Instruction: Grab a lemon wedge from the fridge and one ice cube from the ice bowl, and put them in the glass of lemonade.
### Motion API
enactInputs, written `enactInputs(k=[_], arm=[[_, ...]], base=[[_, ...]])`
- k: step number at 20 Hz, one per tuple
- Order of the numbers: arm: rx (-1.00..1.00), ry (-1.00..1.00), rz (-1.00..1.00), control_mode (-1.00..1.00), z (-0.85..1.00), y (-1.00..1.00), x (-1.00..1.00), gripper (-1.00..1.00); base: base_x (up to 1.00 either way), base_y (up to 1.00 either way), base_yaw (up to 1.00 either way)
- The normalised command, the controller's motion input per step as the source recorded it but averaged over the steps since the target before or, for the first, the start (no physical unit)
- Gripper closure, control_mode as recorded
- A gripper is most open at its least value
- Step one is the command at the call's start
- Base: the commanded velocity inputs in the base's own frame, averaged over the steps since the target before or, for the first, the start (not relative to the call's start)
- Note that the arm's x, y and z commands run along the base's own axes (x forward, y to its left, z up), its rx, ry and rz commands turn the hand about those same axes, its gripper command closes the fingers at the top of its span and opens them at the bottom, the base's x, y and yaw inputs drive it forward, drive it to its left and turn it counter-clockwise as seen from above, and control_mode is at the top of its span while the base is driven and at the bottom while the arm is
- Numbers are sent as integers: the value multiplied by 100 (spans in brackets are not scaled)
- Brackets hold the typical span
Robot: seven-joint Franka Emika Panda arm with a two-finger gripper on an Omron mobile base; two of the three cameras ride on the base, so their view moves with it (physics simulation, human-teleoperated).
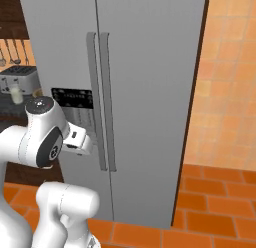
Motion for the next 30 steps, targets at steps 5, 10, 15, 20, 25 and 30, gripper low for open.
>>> enactInputs(k=[5,10,15,20,25,30], arm=[[0,0,0,100,0,0,0,-100],[0,0,0,100,0,0,0,-100],[0,0,0,100,0,0,0,-100],[1,-6,0,-100,1,1,0,-100],[9,-30,0,-100,22,0,0,-100],[-5,-3,0,-100,85,3,34,-100]], base=[[-18,1,1],[0,0,0],[0,0,0],[0,0,0],[0,0,0],[0,0,0]])
